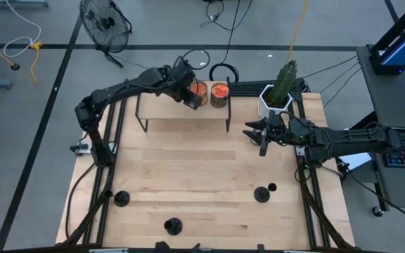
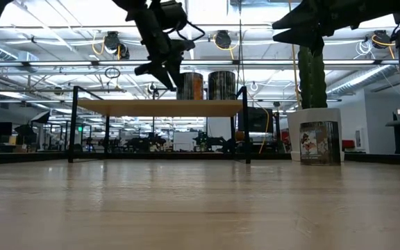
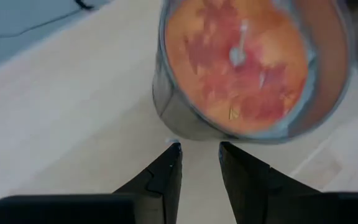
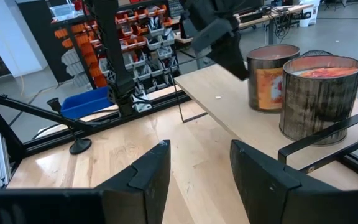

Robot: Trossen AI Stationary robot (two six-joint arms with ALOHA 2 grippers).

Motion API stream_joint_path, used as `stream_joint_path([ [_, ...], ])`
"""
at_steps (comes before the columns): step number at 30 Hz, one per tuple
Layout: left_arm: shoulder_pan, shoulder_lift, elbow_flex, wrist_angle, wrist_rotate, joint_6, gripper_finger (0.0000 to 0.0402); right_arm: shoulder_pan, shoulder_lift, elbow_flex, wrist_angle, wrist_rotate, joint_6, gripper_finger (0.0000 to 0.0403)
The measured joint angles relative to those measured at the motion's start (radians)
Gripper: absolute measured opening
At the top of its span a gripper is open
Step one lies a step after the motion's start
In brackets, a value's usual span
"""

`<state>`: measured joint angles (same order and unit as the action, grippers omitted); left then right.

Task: Pick & Place candle stick holders
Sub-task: Put the orange scented candle on the shelf, then adjust the right orange scented candle on the shelf

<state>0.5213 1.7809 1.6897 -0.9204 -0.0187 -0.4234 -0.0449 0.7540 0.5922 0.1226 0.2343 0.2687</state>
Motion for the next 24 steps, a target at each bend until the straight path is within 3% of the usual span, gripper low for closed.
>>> stream_joint_path([
  [9, 0.011, -0.004, 0.000, -0.068, 0.049, -0.013, 0.0115, 0.000, 0.000, 0.000, 0.000, 0.000, 0.000, 0.0160],
  [15, -0.052, -0.065, 0.000, -0.167, 0.052, -0.050, 0.0115, 0.000, 0.000, 0.000, 0.000, 0.004, -0.023, 0.0160],
  [24, -0.204, -0.088, 0.000, 0.230, 0.132, -0.059, 0.0115, -0.003, 0.000, 0.000, 0.001, 0.057, -0.053, 0.0156],
])
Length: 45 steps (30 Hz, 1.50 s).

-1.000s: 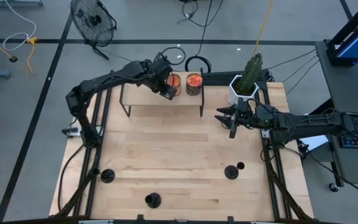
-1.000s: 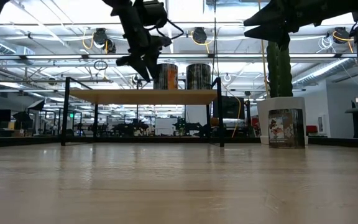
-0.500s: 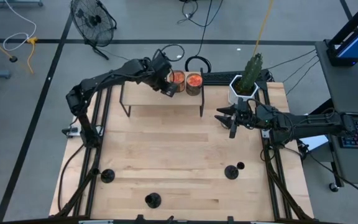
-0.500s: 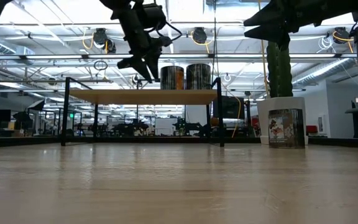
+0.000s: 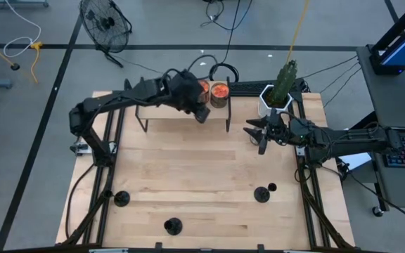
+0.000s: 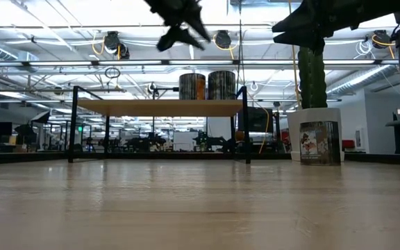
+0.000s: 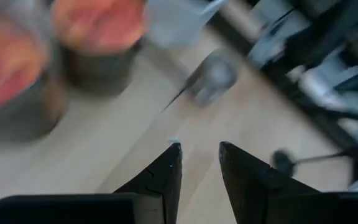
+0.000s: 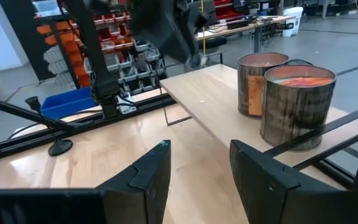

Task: Pick & Place candle stick holders
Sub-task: Adjust the right orange scented candle on the shelf

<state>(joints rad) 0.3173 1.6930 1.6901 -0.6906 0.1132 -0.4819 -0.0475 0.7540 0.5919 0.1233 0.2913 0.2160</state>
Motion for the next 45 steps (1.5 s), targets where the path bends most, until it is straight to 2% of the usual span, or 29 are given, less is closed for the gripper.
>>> stream_joint_path([
  [6, -0.037, 0.023, 0.001, 0.138, -0.123, -0.014, 0.0115, 0.000, 0.000, 0.000, 0.000, 0.000, 0.006, 0.0155],
  [14, -0.065, 0.048, 0.000, 0.118, -0.222, 0.019, 0.0115, -0.003, 0.000, 0.000, 0.023, 0.001, -0.022, 0.0155],
  [21, -0.071, 0.037, -0.002, 0.088, -0.326, 0.042, 0.0115, -0.061, 0.043, 0.001, 0.121, -0.003, -0.022, 0.0150],
  [27, -0.059, -0.061, 0.000, 0.037, -0.353, 0.113, 0.0115, -0.104, 0.158, 0.043, 0.163, -0.006, -0.080, 0.0111],
  [31, -0.045, -0.119, 0.000, -0.054, -0.353, 0.133, 0.0115, -0.138, 0.230, 0.095, 0.159, -0.005, -0.131, 0.0063],
  [35, -0.027, -0.154, 0.000, -0.158, -0.403, 0.138, 0.0115, -0.177, 0.292, 0.136, 0.156, -0.007, -0.161, 0.0011],
  [41, 0.006, -0.191, -0.018, -0.204, -0.428, 0.159, 0.0115, -0.239, 0.377, 0.188, 0.147, -0.003, -0.166, 0.0004],
  [45, 0.054, -0.239, -0.109, -0.168, -0.392, 0.170, 0.0115, -0.274, 0.430, 0.205, 0.146, -0.002, -0.172, 0.0002],
])
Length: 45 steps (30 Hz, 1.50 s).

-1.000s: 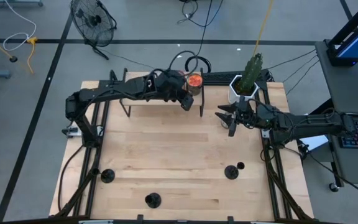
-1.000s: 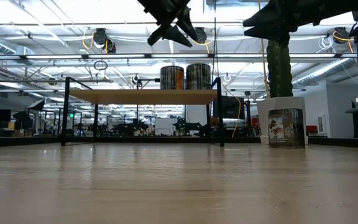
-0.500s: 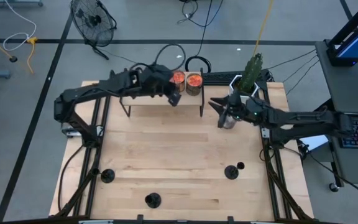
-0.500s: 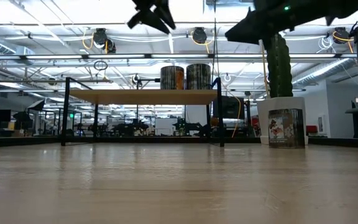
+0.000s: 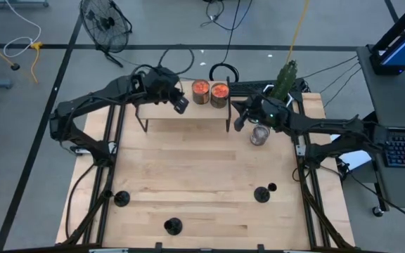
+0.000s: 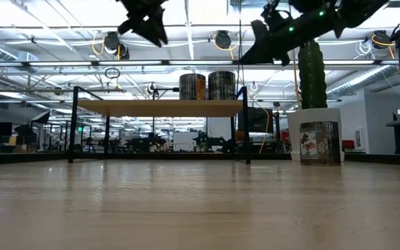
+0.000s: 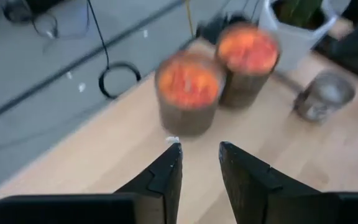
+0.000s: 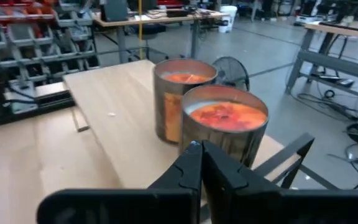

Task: Pick & Place candle stick holders
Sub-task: Adjust the right orange scented candle on the shelf, then put the brown scented candle on the shelf

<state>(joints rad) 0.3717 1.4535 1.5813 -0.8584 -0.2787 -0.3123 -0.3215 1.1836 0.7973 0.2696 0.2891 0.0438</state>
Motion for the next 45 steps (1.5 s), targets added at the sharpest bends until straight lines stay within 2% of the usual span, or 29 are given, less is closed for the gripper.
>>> stream_joint_path([
  [7, 0.094, -0.137, -0.238, 0.235, 0.147, -0.006, 0.0115, -0.046, 0.067, 0.001, 0.015, 0.000, 0.022, 0.0001],
  [12, 0.129, -0.210, -0.334, 0.293, 0.195, -0.014, 0.0115, -0.059, 0.110, 0.001, 0.061, -0.005, 0.049, 0.0001],
  [21, 0.157, -0.258, -0.349, 0.282, 0.205, 0.053, 0.0115, -0.059, 0.188, 0.059, 0.078, -0.005, 0.041, 0.0000],
  [25, 0.173, -0.257, -0.349, 0.277, 0.239, 0.056, 0.0115, -0.059, 0.209, 0.073, 0.074, -0.005, 0.022, 0.0000],
  [33, 0.177, -0.257, -0.349, 0.269, 0.258, 0.056, 0.0115, -0.055, 0.144, 0.076, 0.019, 0.021, -0.015, 0.0000],
  [36, 0.177, -0.257, -0.349, 0.247, 0.282, 0.056, 0.0115, -0.032, 0.052, 0.077, -0.120, -0.034, -0.047, 0.0000],
  [39, 0.170, -0.257, -0.353, 0.237, 0.308, 0.066, 0.0115, -0.007, -0.072, 0.077, -0.365, -0.126, -0.066, 0.0000],
  [45, 0.154, -0.257, -0.438, 0.322, 0.358, 0.067, 0.0115, 0.011, -0.273, 0.076, -0.818, -0.135, 0.141, 0.0000],
])
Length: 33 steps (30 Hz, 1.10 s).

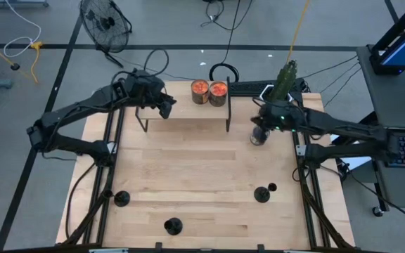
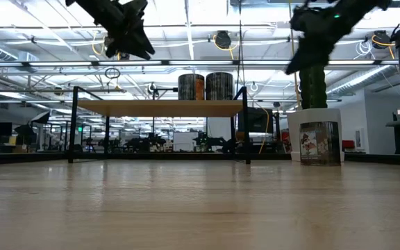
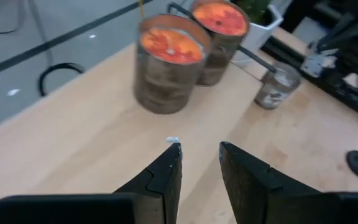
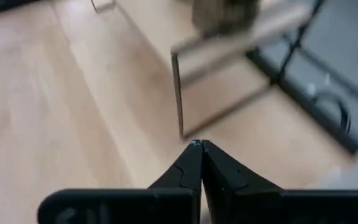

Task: Pick & Place candle stick holders
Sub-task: Put the brown scented candle on the shelf

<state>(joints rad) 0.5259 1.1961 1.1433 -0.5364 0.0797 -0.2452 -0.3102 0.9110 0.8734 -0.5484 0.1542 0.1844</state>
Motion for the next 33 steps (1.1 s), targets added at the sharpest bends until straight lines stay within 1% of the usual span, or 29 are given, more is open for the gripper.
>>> stream_joint_path([
  [3, 0.000, 0.000, -0.063, 0.095, 0.056, -0.004, 0.0115, 0.000, -0.044, 0.000, -0.130, 0.000, 0.089, 0.0009],
  [6, 0.000, 0.000, -0.117, 0.173, 0.087, -0.019, 0.0115, -0.004, -0.048, -0.001, -0.231, -0.002, 0.178, 0.0032],
  [11, 0.000, 0.000, -0.160, 0.198, 0.104, -0.011, 0.0115, -0.005, -0.024, -0.001, -0.368, 0.004, 0.315, 0.0101],
  [15, 0.000, 0.000, -0.178, 0.197, 0.104, -0.010, 0.0115, -0.013, 0.001, -0.001, -0.387, 0.030, 0.385, 0.0154],
  [18, 0.000, -0.008, -0.183, 0.198, 0.104, -0.007, 0.0115, -0.042, 0.037, -0.001, -0.412, 0.023, 0.447, 0.0179],
  [22, 0.000, -0.019, -0.184, 0.194, 0.104, 0.000, 0.0115, -0.069, 0.094, -0.002, -0.476, 0.027, 0.460, 0.0189],
  [29, -0.001, -0.053, -0.184, 0.186, 0.104, 0.007, 0.0115, -0.126, 0.145, -0.002, -0.439, 0.027, 0.432, 0.0171],
  [33, -0.001, -0.080, -0.184, 0.164, 0.104, 0.010, 0.0115, -0.155, 0.167, -0.011, -0.436, 0.027, 0.428, 0.0175],
])
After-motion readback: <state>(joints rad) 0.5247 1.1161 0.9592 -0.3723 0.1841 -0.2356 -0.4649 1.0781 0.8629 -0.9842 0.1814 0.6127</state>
